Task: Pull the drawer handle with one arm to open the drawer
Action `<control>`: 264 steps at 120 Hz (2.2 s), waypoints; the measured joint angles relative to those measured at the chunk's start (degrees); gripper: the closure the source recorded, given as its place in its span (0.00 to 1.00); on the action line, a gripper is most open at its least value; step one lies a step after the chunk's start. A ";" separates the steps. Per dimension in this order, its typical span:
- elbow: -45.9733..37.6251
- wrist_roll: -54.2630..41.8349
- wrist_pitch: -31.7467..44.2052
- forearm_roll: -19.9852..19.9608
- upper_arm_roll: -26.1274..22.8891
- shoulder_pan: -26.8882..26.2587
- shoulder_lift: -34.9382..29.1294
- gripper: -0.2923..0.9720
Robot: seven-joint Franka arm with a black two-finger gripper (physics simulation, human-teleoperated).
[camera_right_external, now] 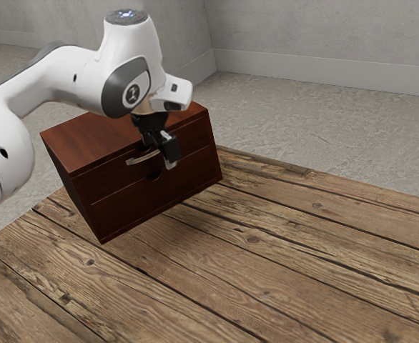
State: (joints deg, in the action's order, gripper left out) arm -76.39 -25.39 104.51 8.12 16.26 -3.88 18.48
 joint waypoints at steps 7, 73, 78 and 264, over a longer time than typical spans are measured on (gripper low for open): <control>-0.54 -0.11 0.28 0.03 0.00 0.00 -0.05 0.23; -2.20 -0.43 2.02 1.42 0.05 -0.81 -0.16 0.43; -2.32 -0.39 2.03 1.38 0.02 -1.01 -0.16 0.43; -3.93 8.12 -4.76 -1.02 0.07 -10.31 -2.45 0.39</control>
State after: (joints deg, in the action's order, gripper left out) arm -80.32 -17.28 99.75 7.10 16.33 -14.19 16.03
